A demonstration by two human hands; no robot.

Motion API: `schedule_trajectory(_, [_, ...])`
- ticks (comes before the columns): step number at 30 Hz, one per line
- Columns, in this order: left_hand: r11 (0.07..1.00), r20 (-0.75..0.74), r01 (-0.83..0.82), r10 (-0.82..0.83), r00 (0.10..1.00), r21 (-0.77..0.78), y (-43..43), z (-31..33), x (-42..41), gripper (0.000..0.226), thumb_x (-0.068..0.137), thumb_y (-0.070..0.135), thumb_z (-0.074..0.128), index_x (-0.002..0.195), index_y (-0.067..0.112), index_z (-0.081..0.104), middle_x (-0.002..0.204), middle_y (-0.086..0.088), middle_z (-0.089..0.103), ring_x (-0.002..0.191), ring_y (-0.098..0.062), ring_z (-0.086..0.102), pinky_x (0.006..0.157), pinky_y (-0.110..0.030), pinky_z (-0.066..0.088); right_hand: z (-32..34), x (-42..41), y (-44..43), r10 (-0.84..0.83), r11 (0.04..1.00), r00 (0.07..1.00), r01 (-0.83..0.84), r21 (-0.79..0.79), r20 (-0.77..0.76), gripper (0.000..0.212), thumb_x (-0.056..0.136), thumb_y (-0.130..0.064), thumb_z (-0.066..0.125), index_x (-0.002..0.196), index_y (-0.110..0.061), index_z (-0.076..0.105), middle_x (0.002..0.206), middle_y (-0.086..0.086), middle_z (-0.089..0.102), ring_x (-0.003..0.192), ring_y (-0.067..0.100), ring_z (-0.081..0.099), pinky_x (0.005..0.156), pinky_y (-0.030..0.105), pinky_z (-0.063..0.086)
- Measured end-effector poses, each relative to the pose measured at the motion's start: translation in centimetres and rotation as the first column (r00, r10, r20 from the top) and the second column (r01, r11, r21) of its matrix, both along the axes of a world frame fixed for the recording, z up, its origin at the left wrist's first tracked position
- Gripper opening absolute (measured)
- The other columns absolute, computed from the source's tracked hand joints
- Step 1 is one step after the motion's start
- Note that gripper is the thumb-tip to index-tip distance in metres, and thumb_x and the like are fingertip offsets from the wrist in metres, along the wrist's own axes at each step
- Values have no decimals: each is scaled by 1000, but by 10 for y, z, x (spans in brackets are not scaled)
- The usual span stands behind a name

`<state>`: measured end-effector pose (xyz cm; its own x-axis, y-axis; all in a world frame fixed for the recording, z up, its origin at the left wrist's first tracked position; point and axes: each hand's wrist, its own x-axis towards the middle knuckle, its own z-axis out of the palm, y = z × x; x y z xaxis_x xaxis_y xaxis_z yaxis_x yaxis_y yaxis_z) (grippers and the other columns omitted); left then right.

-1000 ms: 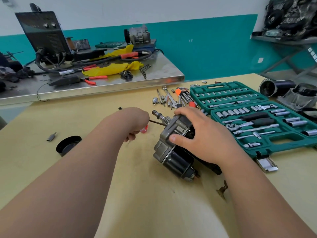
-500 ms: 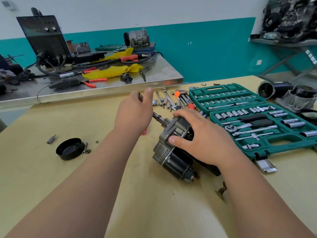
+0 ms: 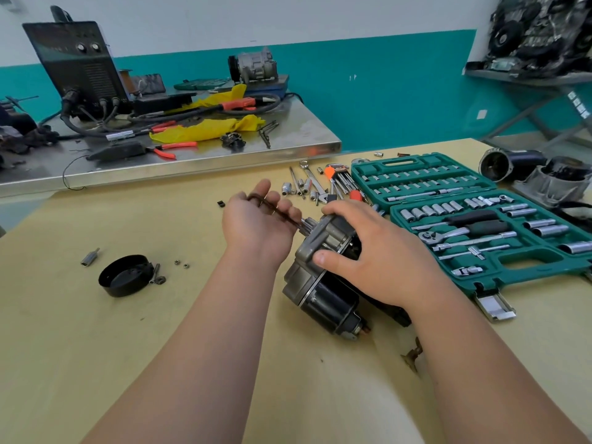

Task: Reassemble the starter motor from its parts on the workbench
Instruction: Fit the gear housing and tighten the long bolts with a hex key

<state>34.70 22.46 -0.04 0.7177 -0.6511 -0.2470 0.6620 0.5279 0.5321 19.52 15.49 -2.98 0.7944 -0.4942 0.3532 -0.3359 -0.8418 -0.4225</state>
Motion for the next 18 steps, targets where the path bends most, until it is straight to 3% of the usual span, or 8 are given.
schedule_trajectory(3, [992, -133, -16, -1, 991, -126, 3, -5, 0, 39, 102, 24, 21, 80, 10, 51, 50, 0, 33, 37, -15, 26, 41, -16, 27, 0, 0, 0, -1, 1000, 1000, 1, -1, 1, 63, 70, -80, 36, 127, -56, 26, 133, -31, 36, 94, 3, 53, 57, 19, 35])
schedule_trajectory(7, [982, -182, -3, -31, 983, -188, 4, -5, -1, 41, 100, 23, 23, 75, 12, 53, 50, 1, 32, 38, -15, 26, 39, -18, 25, -1, 0, -1, -1, 1000, 1000, 1, -2, 7, 63, 70, -79, 36, 128, -56, 26, 131, -31, 36, 93, 2, 52, 57, 19, 35])
schedule_trajectory(11, [981, -239, 15, -63, 969, -195, 7, -11, -1, 35, 99, 20, 25, 76, 11, 50, 51, 1, 37, 37, -14, 30, 42, -19, 29, -1, 0, -1, -5, 1000, 1000, 5, -1, 10, 63, 70, -79, 36, 128, -57, 26, 131, -30, 37, 92, 3, 52, 57, 20, 36])
schedule_trajectory(15, [988, -236, -9, -28, 971, -153, 8, -11, 3, 30, 101, 14, 34, 77, 8, 51, 54, -2, 55, 39, -16, 50, 48, -20, 48, -1, 0, -1, -2, 1000, 1000, 2, 1, 1, 62, 71, -79, 36, 128, -57, 26, 132, -30, 37, 92, 2, 52, 58, 21, 38])
schedule_trajectory(18, [992, -170, 57, -75, 983, -111, 9, -8, 8, 30, 99, 10, 27, 75, 13, 46, 53, 1, 45, 38, -13, 39, 45, -18, 39, -1, -1, -1, -2, 1000, 1000, 2, 4, 5, 62, 71, -79, 36, 127, -57, 26, 132, -30, 37, 93, 1, 51, 57, 20, 37])
